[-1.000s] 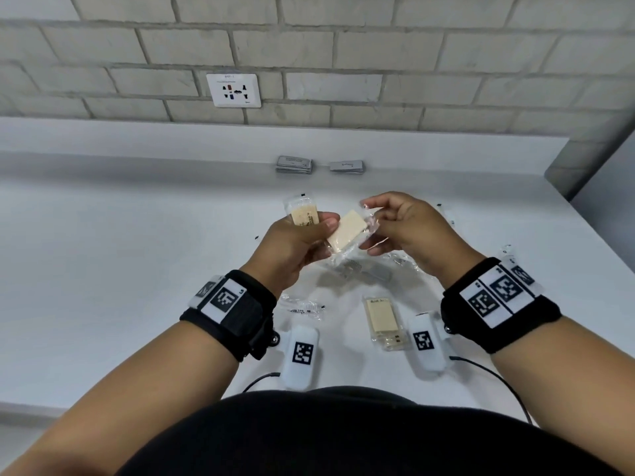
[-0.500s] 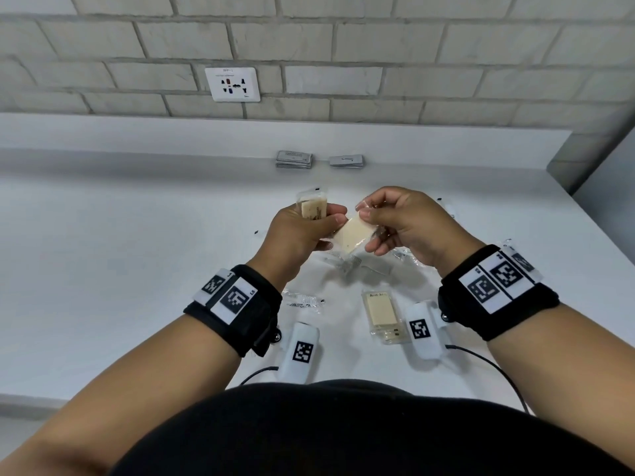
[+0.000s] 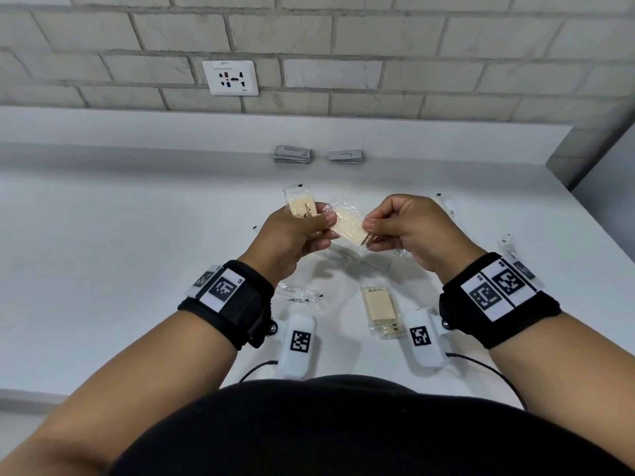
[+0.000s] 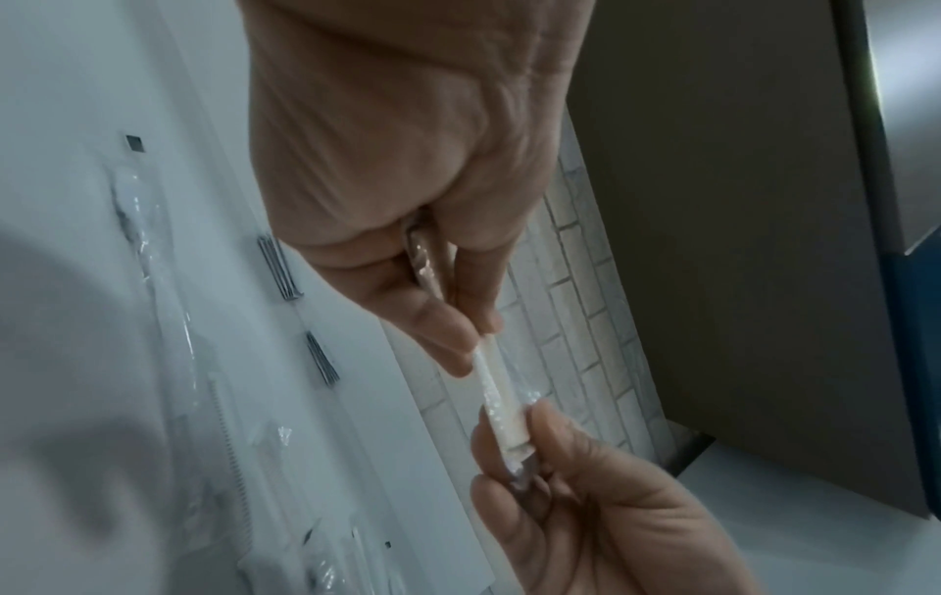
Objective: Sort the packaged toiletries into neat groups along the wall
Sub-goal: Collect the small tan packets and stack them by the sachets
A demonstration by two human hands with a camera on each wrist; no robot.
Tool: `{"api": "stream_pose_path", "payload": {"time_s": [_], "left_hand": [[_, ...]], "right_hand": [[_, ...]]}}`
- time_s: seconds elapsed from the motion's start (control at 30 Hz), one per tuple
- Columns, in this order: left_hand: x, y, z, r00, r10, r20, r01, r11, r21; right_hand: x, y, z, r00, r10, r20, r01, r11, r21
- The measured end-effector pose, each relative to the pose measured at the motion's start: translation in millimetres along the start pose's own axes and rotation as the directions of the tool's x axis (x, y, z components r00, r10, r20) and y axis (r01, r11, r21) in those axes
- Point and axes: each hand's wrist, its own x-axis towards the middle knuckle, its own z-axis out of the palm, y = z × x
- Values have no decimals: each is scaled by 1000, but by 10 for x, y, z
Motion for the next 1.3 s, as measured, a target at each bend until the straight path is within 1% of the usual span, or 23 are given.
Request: {"api": "stream_pose_path", "payload": {"time_s": [0.2, 0.27, 0.33, 0.4, 0.43, 0.47, 0.5, 0.53, 0.57, 0.63, 0.67, 0.73, 0.83, 0.9, 0.93, 1.0, 1.03, 1.07, 1.1, 1.13, 1.17, 1.23, 1.3], "left_hand": [[-18, -4, 62, 988, -86, 127, 76, 994, 75], [-12, 2, 36, 985, -118, 127, 121, 992, -20], [-10, -4, -16, 979, -125, 160, 140, 987, -84], [-21, -17, -56, 970, -120, 213, 139, 987, -78], [-27, -20, -63, 966, -117, 232, 135, 989, -64], [-35, -20, -63, 963, -117, 243, 132, 990, -44], [-40, -21, -61, 960, -118, 254, 128, 992, -21], [-51, -16, -49, 955, -121, 271, 125, 992, 4], [-61, -9, -39, 948, -129, 292, 126, 992, 28], [-91, 14, -3, 926, -157, 344, 139, 987, 78], [-106, 26, 20, 913, -172, 369, 143, 984, 105], [-128, 50, 72, 893, -184, 411, 130, 979, 155], [-107, 66, 80, 896, -169, 412, 109, 980, 165], [-64, 84, 5, 929, -171, 328, 151, 985, 86], [-51, 95, -46, 940, -187, 286, 191, 982, 14], [-42, 131, -150, 939, -200, 280, 251, 955, -159], [-37, 139, -184, 941, -186, 284, 255, 940, -227], [-42, 144, -202, 948, -164, 271, 237, 935, -263], [-34, 138, -199, 962, -144, 232, 202, 946, -252], [-31, 129, -186, 975, -125, 181, 162, 965, -206], [-27, 113, -166, 986, -101, 132, 120, 982, -144], [-30, 86, -125, 993, -55, 103, 60, 997, -47], [-35, 73, -81, 991, -28, 134, 25, 999, 24]], "right_hand": [[-40, 22, -54, 993, 94, 64, -71, 954, -293], [-103, 92, -88, 971, 226, 82, -189, 929, -320], [-194, 218, -97, 920, 380, 97, -316, 866, -388], [-262, 360, -75, 893, 448, 34, -331, 708, -624], [-277, 399, -68, 896, 443, -12, -293, 571, -767], [-289, 393, -63, 912, 407, -46, -237, 433, -870], [-287, 340, -56, 941, 334, -52, -177, 358, -917], [-276, 253, -54, 968, 248, -38, -130, 369, -920], [-250, 139, -51, 987, 158, -33, -101, 450, -887], [-186, -101, -8, 998, -36, -55, -13, 714, -700], [-158, -208, 43, 993, -102, -53, 51, 804, -593], [-125, -364, 163, 988, -152, -17, 128, 883, -451], [-60, -404, 276, 975, -222, -1, 204, 898, -391], [-25, -363, 274, 915, -394, -89, 330, 856, -399], [-19, -312, 248, 854, -512, -91, 419, 781, -463], [-34, -193, 203, 741, -669, 61, 538, 536, -651], [-43, -106, 177, 709, -688, 155, 567, 424, -706], [-43, -26, 160, 709, -670, 219, 582, 381, -719], [-36, 37, 146, 731, -640, 237, 585, 408, -701], [-28, 57, 138, 774, -595, 215, 562, 489, -667], [-8, 49, 130, 836, -527, 153, 499, 614, -612], [17, -22, 156, 947, -323, -2, 292, 859, -421], [47, -97, 172, 982, -174, -69, 147, 945, -294]]}}
